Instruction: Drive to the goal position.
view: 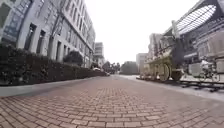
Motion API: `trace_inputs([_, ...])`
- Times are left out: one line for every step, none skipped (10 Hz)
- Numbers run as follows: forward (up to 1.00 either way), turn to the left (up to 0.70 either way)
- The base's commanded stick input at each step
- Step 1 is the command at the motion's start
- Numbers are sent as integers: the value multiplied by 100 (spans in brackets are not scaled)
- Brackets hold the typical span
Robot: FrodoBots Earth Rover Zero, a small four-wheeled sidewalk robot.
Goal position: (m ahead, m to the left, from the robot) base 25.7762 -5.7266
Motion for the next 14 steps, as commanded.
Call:
trace_inputs([45, 0])
trace_inputs([45, 0])
trace_inputs([45, 0])
trace_inputs([45, 0])
trace_inputs([45, 0])
trace_inputs([45, 0])
trace_inputs([45, 0])
trace_inputs([45, 0])
trace_inputs([45, 0])
trace_inputs([45, 0])
trace_inputs([45, 0])
trace_inputs([45, 0])
trace_inputs([45, 0])
trace_inputs([45, 0])
